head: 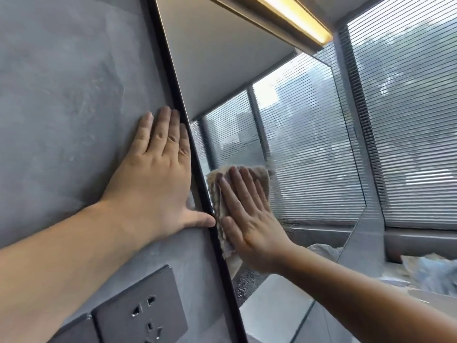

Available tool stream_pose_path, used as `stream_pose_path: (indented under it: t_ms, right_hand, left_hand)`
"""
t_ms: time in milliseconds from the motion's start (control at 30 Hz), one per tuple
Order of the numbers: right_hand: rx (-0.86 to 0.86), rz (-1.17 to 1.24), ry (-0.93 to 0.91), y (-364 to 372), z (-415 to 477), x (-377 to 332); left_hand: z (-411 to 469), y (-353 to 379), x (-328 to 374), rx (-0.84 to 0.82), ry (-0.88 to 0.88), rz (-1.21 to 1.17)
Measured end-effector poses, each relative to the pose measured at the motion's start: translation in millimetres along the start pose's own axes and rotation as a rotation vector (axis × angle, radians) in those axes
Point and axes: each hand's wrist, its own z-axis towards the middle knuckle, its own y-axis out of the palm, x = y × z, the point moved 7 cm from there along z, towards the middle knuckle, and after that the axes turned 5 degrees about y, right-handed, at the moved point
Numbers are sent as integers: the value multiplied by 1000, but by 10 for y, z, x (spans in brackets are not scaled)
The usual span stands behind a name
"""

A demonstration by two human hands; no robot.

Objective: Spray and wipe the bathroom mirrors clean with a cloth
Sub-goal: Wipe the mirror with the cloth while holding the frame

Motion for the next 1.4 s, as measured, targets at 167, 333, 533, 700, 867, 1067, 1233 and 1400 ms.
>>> stream_pose_path:
  t_ms: [167,333,533,700,867,1067,1233,1400]
  right_hand:
    - [58,13,146,109,70,584]
    - [138,202,759,137,194,1946]
    - [162,247,789,168,11,1582]
    - [-10,66,221,136,-251,79]
    - [-18,21,11,92,-346,-84]
    - [101,120,466,221,-292,980]
    - [111,223,856,337,-578,1517]
    - [30,212,561,456,-1025,282]
  left_hand:
    - [-195,134,215,-35,31,-48]
    - [-228,160,255,-29,20,-26]
    - [-218,164,250,-50,26,30]
    - [-219,131,262,-42,18,14]
    - [-211,139,270,-54,1,15]
    - [-353,210,405,-98,26,-34]
    - [-423,245,505,-98,14,-27]
    - [-423,199,542,-107,-13,-23]
